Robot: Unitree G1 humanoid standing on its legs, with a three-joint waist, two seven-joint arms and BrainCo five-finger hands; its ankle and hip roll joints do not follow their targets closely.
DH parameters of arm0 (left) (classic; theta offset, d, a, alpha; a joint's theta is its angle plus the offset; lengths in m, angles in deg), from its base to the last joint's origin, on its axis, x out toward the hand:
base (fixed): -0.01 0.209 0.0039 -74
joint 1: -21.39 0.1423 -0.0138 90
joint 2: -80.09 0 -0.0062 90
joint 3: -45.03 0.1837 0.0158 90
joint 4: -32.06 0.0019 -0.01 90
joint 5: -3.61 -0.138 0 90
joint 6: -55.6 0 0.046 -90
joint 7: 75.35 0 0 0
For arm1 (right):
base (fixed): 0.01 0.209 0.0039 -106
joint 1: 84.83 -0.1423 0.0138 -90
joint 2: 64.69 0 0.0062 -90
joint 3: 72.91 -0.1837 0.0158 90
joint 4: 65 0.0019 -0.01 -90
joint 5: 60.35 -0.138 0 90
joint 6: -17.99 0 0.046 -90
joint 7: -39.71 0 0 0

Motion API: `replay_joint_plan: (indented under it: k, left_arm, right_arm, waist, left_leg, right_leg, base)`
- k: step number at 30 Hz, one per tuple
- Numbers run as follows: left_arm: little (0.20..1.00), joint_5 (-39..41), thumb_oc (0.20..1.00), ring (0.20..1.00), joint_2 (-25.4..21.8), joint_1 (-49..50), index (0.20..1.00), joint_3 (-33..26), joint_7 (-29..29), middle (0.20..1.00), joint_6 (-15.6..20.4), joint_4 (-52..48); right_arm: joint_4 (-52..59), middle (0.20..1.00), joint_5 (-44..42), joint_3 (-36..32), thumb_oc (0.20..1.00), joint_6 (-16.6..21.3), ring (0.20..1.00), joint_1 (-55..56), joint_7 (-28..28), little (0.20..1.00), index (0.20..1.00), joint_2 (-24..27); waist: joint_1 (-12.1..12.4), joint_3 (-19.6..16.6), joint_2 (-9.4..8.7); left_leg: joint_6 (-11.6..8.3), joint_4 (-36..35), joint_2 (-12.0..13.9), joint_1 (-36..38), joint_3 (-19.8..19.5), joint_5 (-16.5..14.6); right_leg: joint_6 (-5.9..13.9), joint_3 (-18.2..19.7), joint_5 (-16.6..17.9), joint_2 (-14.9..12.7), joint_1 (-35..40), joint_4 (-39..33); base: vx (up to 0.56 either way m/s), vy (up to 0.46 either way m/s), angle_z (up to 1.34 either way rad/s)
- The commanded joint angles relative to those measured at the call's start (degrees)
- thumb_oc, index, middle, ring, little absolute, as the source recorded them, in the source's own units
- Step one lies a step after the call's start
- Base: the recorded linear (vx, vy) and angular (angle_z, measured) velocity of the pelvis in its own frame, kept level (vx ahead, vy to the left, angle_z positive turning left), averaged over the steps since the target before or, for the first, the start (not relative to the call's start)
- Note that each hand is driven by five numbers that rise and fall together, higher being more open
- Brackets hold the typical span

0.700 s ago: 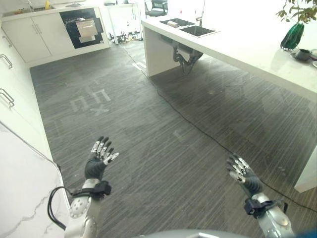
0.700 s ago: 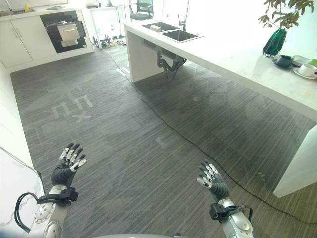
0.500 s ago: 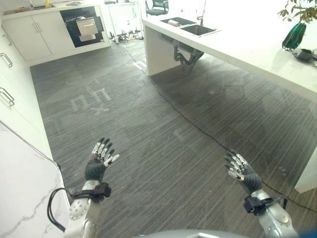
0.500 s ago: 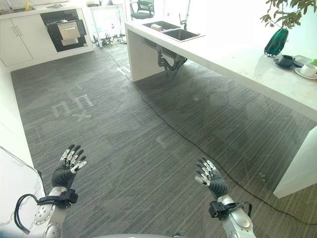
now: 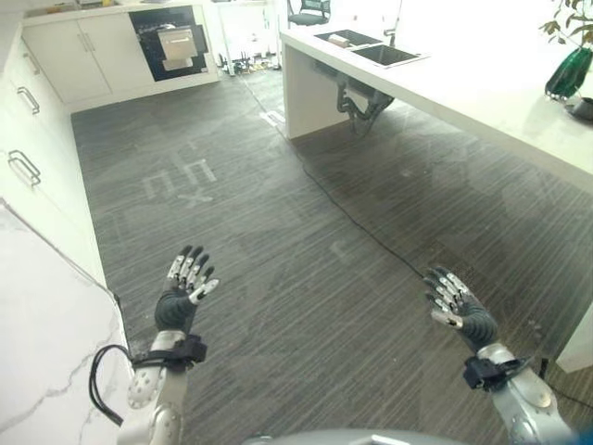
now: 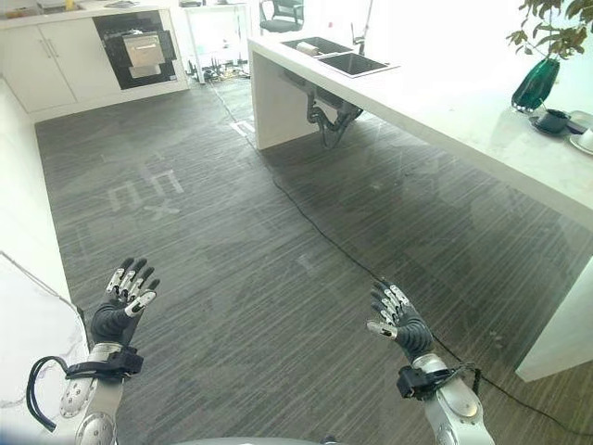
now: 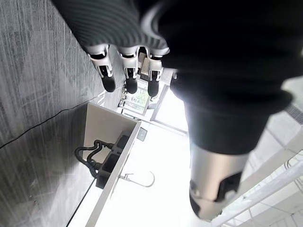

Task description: Place the dishes in the dishwasher.

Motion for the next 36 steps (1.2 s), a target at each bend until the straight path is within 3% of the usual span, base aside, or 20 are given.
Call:
replay_joint_plan:
  k: [1, 4, 6, 8, 9, 12, 14, 15, 17, 20, 21, 22, 24, 25, 28, 29, 30, 31, 34, 36]
  left_arm:
    - [1.0, -0.58, 1.0, 1.0, -2.36, -4.22, 1.0, -1.92, 0.64, 1.0, 2.94, -1.07]
    - [1.0, -0.34, 1.0, 1.0, -2.22, -4.14, 1.0, -2.09, 1.67, 1.0, 3.29, -1.68]
    - [1.0, -0.17, 1.0, 1.0, -2.0, -3.92, 1.0, -2.39, 1.71, 1.0, 4.56, -2.29]
    - [1.0, -0.39, 1.0, 1.0, -1.57, -3.58, 1.0, -2.95, 1.02, 1.0, 5.3, -2.88]
    - [1.0, -0.73, 1.0, 1.0, -1.13, -3.31, 1.0, -3.14, 0.22, 1.0, 5.65, -2.81]
    - [1.0, -1.2, 1.0, 1.0, -1.03, -2.95, 1.0, -2.91, -0.1, 1.0, 5.36, -2.71]
    - [1.0, -2.9, 1.0, 1.0, -1.17, -1.72, 1.0, -2.65, 0.85, 1.0, 5.11, -3.07]
    - [1.0, -3.54, 1.0, 1.0, -1.57, -0.66, 1.0, -2.61, 1.7, 1.0, 4.84, -3.28]
    - [1.0, -3.4, 1.0, 1.0, -1.39, -0.15, 1.0, -2.78, 1.75, 1.0, 4.78, -3.0]
    - [1.0, -2.76, 1.0, 1.0, -1.52, -0.04, 1.0, -3.98, 1.66, 1.0, 4.07, -2.52]
    - [1.0, -2.69, 1.0, 1.0, -3.01, -1.61, 1.0, -4.12, 1.98, 1.0, 1.19, -1.57]
    - [1.0, -2.37, 1.0, 1.0, -3.36, -2.03, 1.0, -4.14, 1.42, 1.0, 0.31, -1.37]
    - [1.0, -3.34, 1.0, 1.0, -3.81, -2.51, 1.0, -3.78, -0.65, 1.0, -1.33, -1.5]
    - [1.0, -3.84, 1.0, 1.0, -3.85, -2.84, 1.0, -3.42, -1.11, 1.0, -1.95, -1.66]
    - [1.0, -5.34, 1.0, 1.0, -4.18, -3.45, 1.0, -2.04, -1.68, 1.0, -3.5, -1.75]
    - [1.0, -5.65, 1.0, 1.0, -4.33, -3.84, 1.0, -1.35, -0.69, 1.0, -3.35, -1.78]
    - [1.0, -5.14, 1.0, 1.0, -5.0, -4.53, 1.0, -0.9, -0.27, 1.0, -3.71, -1.97]
    - [1.0, -4.79, 1.0, 1.0, -5.16, -4.86, 1.0, -0.97, -0.54, 1.0, -3.88, -2.12]
    - [1.0, -3.27, 1.0, 1.0, -5.91, -5.58, 1.0, -1.77, -1.53, 1.0, -4.41, -3.35]
    - [1.0, -3.06, 1.0, 1.0, -6.02, -5.57, 1.0, -1.57, -2.26, 1.0, -4.46, -4.0]
  right_arm:
    - [4.57, 1.0, -3.28, -2.14, 1.0, 4.28, 1.0, -3.98, -0.67, 1.0, 1.0, 1.64]
    - [5.74, 1.0, -4.18, -2.84, 1.0, 4.26, 1.0, -4.45, -0.37, 1.0, 1.0, 2.46]
    - [6.5, 1.0, -5.32, -3.27, 1.0, 4.81, 1.0, -4.81, -0.22, 1.0, 1.0, 3.45]
    - [6.47, 1.0, -5.1, -3.1, 1.0, 6.04, 1.0, -5.01, 0.37, 1.0, 1.0, 3.56]
    - [6.24, 1.0, -4.33, -2.78, 1.0, 6.64, 1.0, -5.32, 0.47, 1.0, 1.0, 3.34]
    - [6.73, 1.0, -3.72, -2.29, 1.0, 5.82, 1.0, -6.32, -0.65, 1.0, 1.0, 3.54]
    - [7.08, 1.0, -3.92, -2.28, 1.0, 5.24, 1.0, -6.7, -0.33, 1.0, 1.0, 4.22]
    - [7.21, 1.0, -3.53, -2.18, 1.0, 4.99, 1.0, -6.91, 0.41, 1.0, 1.0, 4.58]
    - [7.12, 1.0, -3.3, -2.15, 1.0, 4.99, 1.0, -7.15, 0.57, 1.0, 1.0, 5.09]
    - [7.65, 1.0, -4.67, -1.96, 1.0, 3.77, 1.0, -7.5, 2.03, 1.0, 1.0, 5.79]
    - [8.37, 1.0, -3.66, -2.36, 1.0, 2.99, 1.0, -6.39, 2.71, 1.0, 1.0, 4.41]
    - [8.78, 1.0, -3.18, -2.23, 1.0, 2.64, 1.0, -6.27, 2.15, 1.0, 1.0, 4.02]
    - [9.69, 1.0, -4.59, -2.44, 1.0, 1.99, 1.0, -6.01, 1.46, 1.0, 1.0, 2.93]
    - [10.24, 1.0, -4.89, -2.51, 1.0, 1.76, 1.0, -5.85, 1.25, 1.0, 1.0, 2.38]
    - [10.4, 1.0, -3.45, -1.48, 1.0, 2.3, 1.0, -5.15, 0.84, 1.0, 1.0, 0.73]
    - [9.87, 1.0, -2.7, -0.67, 1.0, 2.46, 1.0, -5.85, 0.35, 1.0, 1.0, 0.61]
    - [9.15, 1.0, -3.46, -0.58, 1.0, 2.96, 1.0, -6.05, -0.14, 1.0, 1.0, 1.62]
    - [9.0, 1.0, -4.2, -0.98, 1.0, 2.96, 1.0, -6.08, 0.12, 1.0, 1.0, 1.99]
    - [8.41, 1.0, -6.61, -3.33, 1.0, 3.28, 1.0, -5.26, 1.29, 1.0, 1.0, 3.3]
    - [8.26, 1.0, -8.01, -4.67, 1.0, 3.88, 1.0, -3.73, 1.56, 1.0, 1.0, 4.08]
  waist:
    - [-0.65, 1.73, 1.13]
    - [-0.47, 2.16, 0.79]
    - [0.32, 4.29, -0.72]
    - [1.16, 6.31, -1.55]
    - [1.64, 7.53, -1.56]
    - [1.81, 8.43, 0.02]
    - [2.05, 8.08, 1.71]
    - [2.94, 8.29, 3.01]
    - [3.48, 8.05, 3.72]
    - [3.67, 6.54, 3.93]
    - [4.3, 5.23, 2.47]
    - [4.83, 4.48, 1.8]
    - [5.49, 2.76, 0.08]
    - [5.41, 2.29, 0.23]
    - [3.92, 1.65, 2.07]
    - [3.35, 1.73, 2.45]
    - [3.04, 1.79, 2.35]
    - [2.91, 1.99, 2.12]
    - [1.69, 3.25, 1.32]
    - [-0.04, 4.32, 0.48]
  left_leg:
    - [2.36, -0.07, -2.18, 1.82, 0.64, -3.63]
    - [2.01, 0.26, -2.24, 2.98, 1.17, -2.97]
    - [1.29, 15.51, -0.88, -3.54, 1.64, -1.84]
    - [1.48, 28.93, -0.73, -10.8, -0.66, -0.06]
    - [1.46, 30.06, -0.62, -14.15, -0.37, 2.26]
    - [-0.13, 18.79, 1.43, -13.4, 2.07, 3.06]
    - [-1.87, 4.28, 3.33, -11.82, 4.11, 9.43]
    - [-2.67, -0.07, 4.53, -13.95, 2.5, 13.8]
    - [-2.7, -0.07, 4.8, -15.61, 0.35, 14.29]
    - [-0.33, 0.49, 3.2, -13.0, 0.78, 9.29]
    - [2.17, 5.27, 0.61, -14.18, 1.93, 4.98]
    - [3.23, 5.95, -0.77, -14.46, 1.56, 4.02]
    - [5.6, 4.33, -4.04, -12.51, 2.09, 3.08]
    - [6.47, 3.38, -4.77, -11.44, 2.19, 2.68]
    - [8.57, 0.89, -6.93, -6.3, 1.98, 0.27]
    - [8.67, 0.37, -7.04, -5.12, 2.45, -0.39]
    - [8.63, 0.07, -7.36, -4.97, 2.45, -0.28]
    - [8.47, -0.07, -7.61, -4.59, 2.16, -0.36]
    - [7.39, -0.07, -8.12, -1.96, 1.42, -1.83]
    - [7.39, -0.07, -9.22, -0.15, -0.14, -3.58]
  right_leg:
    - [-2.35, -1.8, -4.11, 4.49, 2.73, 0.38]
    - [-2.92, -1.67, -4.19, 5.07, 2.77, 0.38]
    - [-4.14, -2.08, -3.86, 4.49, 2.98, 1.0]
    - [-5.64, -1.67, -3.95, 4.5, 2.5, 2.67]
    - [-6.13, -0.86, -4.32, 4.89, 2.58, 3.78]
    - [-5.21, -0.1, -6.89, 6.06, 4.61, 4.53]
    - [-4.4, -0.1, -8.36, 6.43, 6.73, 4.18]
    - [-4.61, 0.75, -9.48, 6.87, 8.56, 4.93]
    - [-5.02, 2.2, -10.93, 7.13, 9.69, 5.75]
    - [-3.32, 2.69, -14.11, 3.96, 11.18, 9.37]
    - [-0.25, 0.63, -15.4, -0.4, 13.3, 12.77]
    - [1.41, -0.08, -13.01, -2.19, 13.27, 14.43]
    - [4.54, -1.06, -0.63, -7.67, 10.95, 23.24]
    - [4.93, -0.48, 2.82, -9.08, 9.36, 29.25]
    - [3.98, 1.01, 5.78, -9.92, -2.61, 43.92]
    - [3.35, 1.02, 5.06, -9.28, -6.5, 44.6]
    - [1.55, -1.35, -0.9, -5.3, -6.23, 37.4]
    - [1.58, -3.31, -1.68, -3.81, -6.11, 33.0]
    - [2.08, -7.88, 1.21, -1.18, -8.62, 19.07]
    - [3.4, -6.45, 5.49, -0.14, -12.43, 11.34]
  base:
    - [0.08, -0.109, 0.06]
    - [0.07, -0.109, 0.08]
    - [0.02, -0.203, 0.07]
    - [0.07, -0.159, 0.04]
    - [0.17, -0.057, 0.0]
    - [0.39, 0.113, -0.05]
    - [0.53, 0.291, -0.02]
    - [0.52, 0.309, 0.07]
    - [0.45, 0.293, -0.14]
    - [0.6, 0.419, -0.71]
    - [0.66, 0.46, -0.87]
    - [0.69, 0.498, -0.62]
    - [0.43, 0.379, 0.03]
    - [0.38, 0.358, 0.17]
    - [0.4, 0.356, 0.27]
    - [0.42, 0.218, -0.03]
    - [0.35, 0.055, -0.03]
    - [0.36, -0.019, 0.07]
    - [0.4, -0.068, 0.44]
    - [0.62, -0.128, 0.66]
